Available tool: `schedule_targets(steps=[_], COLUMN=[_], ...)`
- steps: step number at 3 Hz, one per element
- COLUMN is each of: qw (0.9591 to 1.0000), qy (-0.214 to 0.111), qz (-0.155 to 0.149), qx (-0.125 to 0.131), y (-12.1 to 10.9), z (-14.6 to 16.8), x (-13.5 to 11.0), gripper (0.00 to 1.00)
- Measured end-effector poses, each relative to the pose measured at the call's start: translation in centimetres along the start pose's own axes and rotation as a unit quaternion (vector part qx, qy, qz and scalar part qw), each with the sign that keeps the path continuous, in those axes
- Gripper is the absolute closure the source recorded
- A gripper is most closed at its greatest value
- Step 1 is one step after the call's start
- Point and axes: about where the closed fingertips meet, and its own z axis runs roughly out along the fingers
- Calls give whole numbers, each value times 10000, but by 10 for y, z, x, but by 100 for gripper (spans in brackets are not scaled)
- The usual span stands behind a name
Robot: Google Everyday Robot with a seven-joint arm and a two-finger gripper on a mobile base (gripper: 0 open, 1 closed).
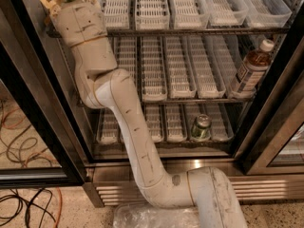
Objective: Pick green can from top shelf of fridge
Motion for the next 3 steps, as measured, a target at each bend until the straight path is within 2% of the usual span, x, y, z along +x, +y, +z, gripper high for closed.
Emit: schedule_targets(steps=[2,3], qw=[9990,9988], qy=[-170,-144], qz=[-358,-392], qx=[-183,-269], y=[-9,-4], z=[-12,-20], x=[-42,-54], gripper=[100,100])
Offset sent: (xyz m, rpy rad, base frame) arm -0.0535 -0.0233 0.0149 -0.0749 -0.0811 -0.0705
